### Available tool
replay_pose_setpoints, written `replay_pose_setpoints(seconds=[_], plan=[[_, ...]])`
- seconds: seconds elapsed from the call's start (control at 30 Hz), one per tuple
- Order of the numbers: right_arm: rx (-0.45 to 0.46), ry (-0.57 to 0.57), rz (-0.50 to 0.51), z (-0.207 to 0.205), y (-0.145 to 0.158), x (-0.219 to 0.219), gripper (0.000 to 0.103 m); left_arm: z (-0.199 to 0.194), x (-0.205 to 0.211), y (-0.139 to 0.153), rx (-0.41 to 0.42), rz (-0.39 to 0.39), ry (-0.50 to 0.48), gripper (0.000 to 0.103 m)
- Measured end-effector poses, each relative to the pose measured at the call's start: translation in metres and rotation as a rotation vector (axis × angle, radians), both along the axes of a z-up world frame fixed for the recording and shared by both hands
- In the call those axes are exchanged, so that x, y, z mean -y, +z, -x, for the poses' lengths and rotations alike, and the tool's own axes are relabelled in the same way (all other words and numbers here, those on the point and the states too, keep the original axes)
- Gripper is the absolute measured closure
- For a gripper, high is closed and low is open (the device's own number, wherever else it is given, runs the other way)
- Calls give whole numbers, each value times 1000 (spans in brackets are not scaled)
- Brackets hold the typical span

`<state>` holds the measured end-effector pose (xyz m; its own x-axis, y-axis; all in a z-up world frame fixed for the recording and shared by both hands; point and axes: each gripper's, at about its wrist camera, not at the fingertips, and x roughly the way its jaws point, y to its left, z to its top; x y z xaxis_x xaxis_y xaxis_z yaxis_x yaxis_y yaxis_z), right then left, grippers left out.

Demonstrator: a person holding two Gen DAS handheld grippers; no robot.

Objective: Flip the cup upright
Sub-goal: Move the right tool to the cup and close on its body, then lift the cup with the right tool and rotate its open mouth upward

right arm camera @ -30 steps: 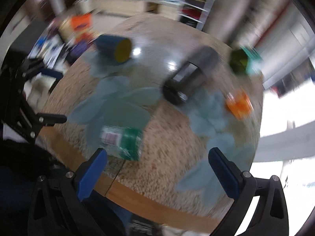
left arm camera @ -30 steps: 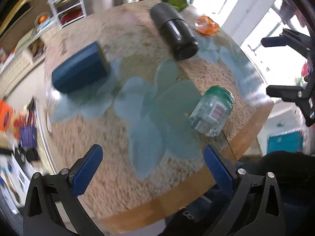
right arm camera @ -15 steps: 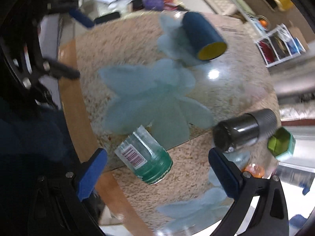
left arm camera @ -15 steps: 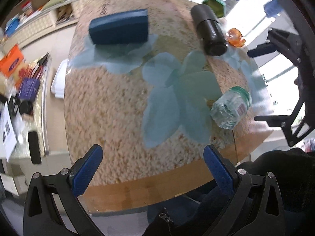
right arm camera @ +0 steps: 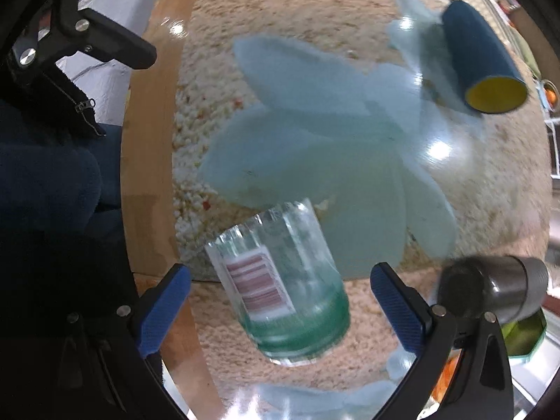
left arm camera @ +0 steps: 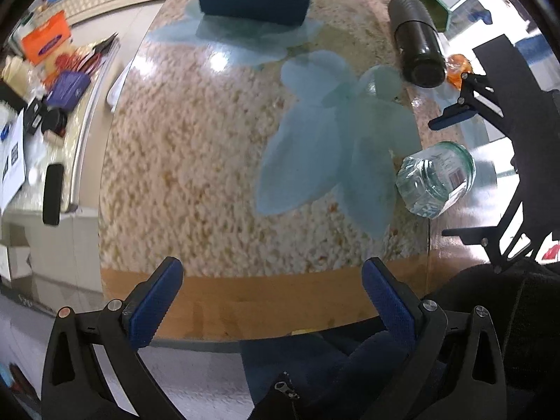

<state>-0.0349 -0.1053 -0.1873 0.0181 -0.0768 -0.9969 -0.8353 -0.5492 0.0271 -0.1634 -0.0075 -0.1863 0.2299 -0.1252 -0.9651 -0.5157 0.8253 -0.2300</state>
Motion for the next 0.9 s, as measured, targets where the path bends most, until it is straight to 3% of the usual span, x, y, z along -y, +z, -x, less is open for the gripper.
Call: replay_pose_setpoints(seconds=[0.2,0.27,0.33,0.47,0.53,0.9], plan=[[-12,51,7,0,-14,-7,0,6,-3,-2,-6,8,73,0],[-13,59,-2,0,-16,-11,8,8,-2,-3,-12,10,89,0],[-5,72,-3,5,-23,-11,26,10,-2,-4,-15,18,107,0],[13,97,-1,14,-36,-4,31,14,-3,-5,-16,23,128,0],[14,93,-11,16,-38,1,40,13,-1,-4,-18,21,127,0],[-21,-56,-63,-10,-22,-1,42,5,1,3,-1,15,81,0]])
